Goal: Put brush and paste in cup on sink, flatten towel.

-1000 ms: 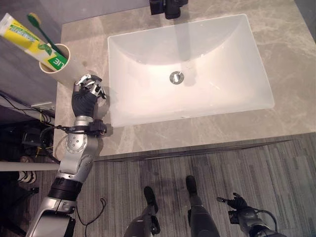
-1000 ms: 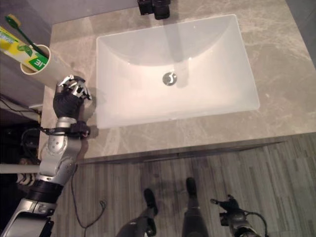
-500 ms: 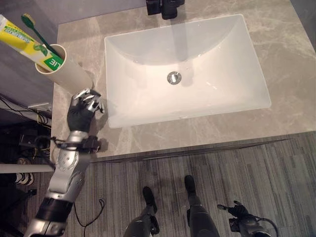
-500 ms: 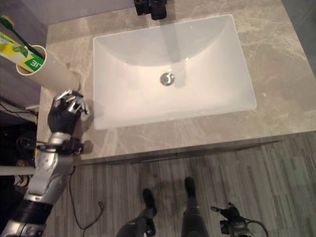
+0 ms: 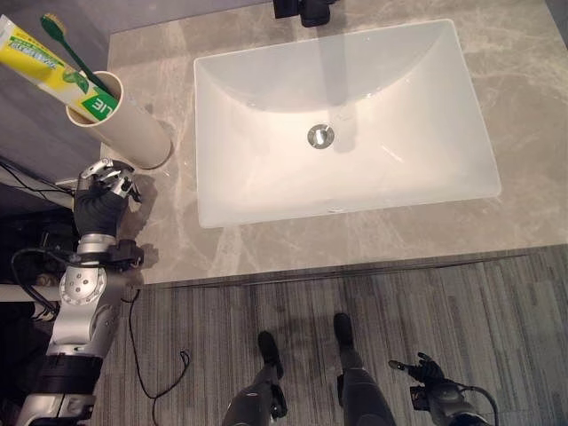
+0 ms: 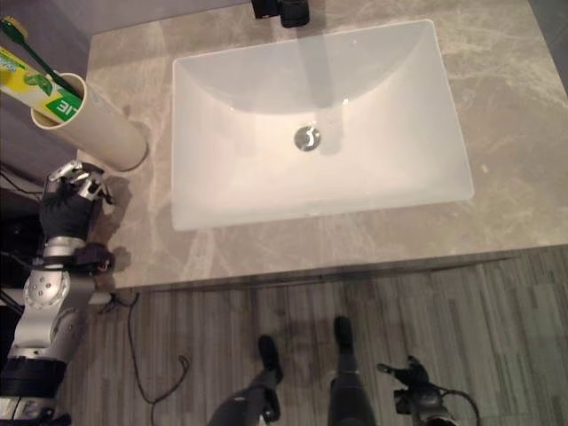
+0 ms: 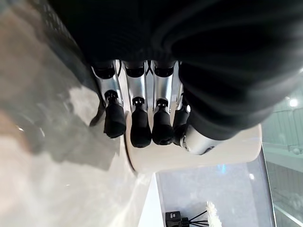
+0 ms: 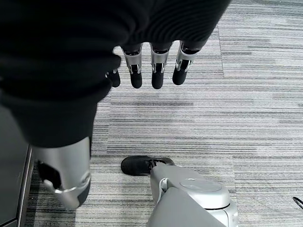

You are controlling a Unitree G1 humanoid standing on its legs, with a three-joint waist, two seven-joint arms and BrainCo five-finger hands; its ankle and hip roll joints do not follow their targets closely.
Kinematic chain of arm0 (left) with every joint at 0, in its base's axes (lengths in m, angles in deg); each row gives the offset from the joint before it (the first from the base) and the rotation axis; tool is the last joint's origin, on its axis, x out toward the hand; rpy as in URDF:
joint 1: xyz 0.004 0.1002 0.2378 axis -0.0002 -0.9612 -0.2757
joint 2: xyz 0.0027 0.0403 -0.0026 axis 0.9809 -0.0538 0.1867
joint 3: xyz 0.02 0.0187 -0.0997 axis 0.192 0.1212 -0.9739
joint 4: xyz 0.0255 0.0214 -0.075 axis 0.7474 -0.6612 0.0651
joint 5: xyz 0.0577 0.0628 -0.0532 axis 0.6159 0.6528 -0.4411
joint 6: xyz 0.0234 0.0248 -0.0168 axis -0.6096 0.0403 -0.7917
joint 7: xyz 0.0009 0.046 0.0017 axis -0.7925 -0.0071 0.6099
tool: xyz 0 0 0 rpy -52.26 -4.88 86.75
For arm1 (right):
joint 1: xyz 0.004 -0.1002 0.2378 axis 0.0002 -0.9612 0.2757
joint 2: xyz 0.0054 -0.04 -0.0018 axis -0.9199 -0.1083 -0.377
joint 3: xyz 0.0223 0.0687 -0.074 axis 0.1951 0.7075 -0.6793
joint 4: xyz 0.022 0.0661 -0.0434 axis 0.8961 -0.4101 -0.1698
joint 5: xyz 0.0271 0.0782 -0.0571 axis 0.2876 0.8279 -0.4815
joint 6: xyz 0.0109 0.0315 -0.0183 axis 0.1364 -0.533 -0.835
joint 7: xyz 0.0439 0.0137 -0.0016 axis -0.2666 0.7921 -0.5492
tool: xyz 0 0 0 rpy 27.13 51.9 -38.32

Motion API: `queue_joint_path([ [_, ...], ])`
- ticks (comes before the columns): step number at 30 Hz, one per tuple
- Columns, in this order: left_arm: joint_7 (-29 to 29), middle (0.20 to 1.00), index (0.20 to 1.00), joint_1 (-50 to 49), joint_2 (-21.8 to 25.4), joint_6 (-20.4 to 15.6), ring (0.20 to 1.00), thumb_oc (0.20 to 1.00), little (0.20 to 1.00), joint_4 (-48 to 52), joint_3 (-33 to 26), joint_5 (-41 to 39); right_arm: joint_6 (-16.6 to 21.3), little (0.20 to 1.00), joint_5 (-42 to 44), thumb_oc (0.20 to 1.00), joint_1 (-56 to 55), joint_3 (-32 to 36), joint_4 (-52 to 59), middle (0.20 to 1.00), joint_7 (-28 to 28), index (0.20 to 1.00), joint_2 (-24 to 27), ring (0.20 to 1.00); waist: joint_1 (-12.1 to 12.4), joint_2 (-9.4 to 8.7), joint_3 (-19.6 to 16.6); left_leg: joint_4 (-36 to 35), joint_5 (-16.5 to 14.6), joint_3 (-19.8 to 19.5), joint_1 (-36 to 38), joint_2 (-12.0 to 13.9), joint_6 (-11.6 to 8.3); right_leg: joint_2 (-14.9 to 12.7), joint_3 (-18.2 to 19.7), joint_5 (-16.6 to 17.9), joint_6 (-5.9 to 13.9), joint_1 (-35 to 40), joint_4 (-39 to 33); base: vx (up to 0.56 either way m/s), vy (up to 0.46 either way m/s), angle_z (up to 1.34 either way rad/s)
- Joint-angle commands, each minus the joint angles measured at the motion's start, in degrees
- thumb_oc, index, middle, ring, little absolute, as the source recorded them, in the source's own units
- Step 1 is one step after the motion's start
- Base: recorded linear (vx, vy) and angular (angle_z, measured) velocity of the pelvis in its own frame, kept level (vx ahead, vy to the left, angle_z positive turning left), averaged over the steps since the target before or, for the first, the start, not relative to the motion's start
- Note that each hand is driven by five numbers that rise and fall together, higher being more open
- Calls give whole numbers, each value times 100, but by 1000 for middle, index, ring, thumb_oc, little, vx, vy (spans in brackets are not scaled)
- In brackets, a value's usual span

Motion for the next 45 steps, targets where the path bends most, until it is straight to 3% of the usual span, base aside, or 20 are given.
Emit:
queue_joint_path([
  [1,236,200,200,412,339,-351,200,200,200,-170,-131,96,32,1000,-3,1000,-48,-33,-3,1000,68,1000,55,1000,-90,16,-89,32,223,-198,148,565,-711,-512,-143,297,565,-111,5,5,-4,-4],
  [15,596,200,200,1504,804,-442,200,200,200,-1124,241,248,113,1000,118,1000,-153,-105,202,1000,94,1000,91,1000,-291,-85,-51,32,209,-43,169,650,-746,-411,-7,323,589,-221,5,6,-4,-5],
  [25,785,200,200,2631,1394,-340,200,200,200,-2499,820,408,147,1000,142,1000,-166,-272,259,1000,98,1000,110,1000,-445,-147,-55,32,233,7,123,707,-776,-362,10,358,583,-308,5,0,0,-1],
  [30,808,200,200,2846,1415,-329,200,200,200,-2743,941,365,152,1000,161,1000,-141,-297,252,1000,113,1000,112,1000,-458,-159,-43,32,236,20,117,710,-779,-359,20,363,587,-319,5,2,3,-7],
  [33,806,200,200,3482,1625,-238,200,200,200,-3460,1295,324,171,1000,200,1000,-119,-405,309,1000,107,1000,134,1000,-519,-188,-19,32,239,24,111,709,-780,-356,22,389,592,-337,5,15,9,-6],
  [45,927,200,200,4625,1813,-119,200,200,200,-4341,2020,511,223,1000,228,1000,-121,-602,467,1000,97,1000,108,1000,-600,-275,27,32,240,68,13,698,-784,-362,31,443,642,-449,5,8,5,-1],
])
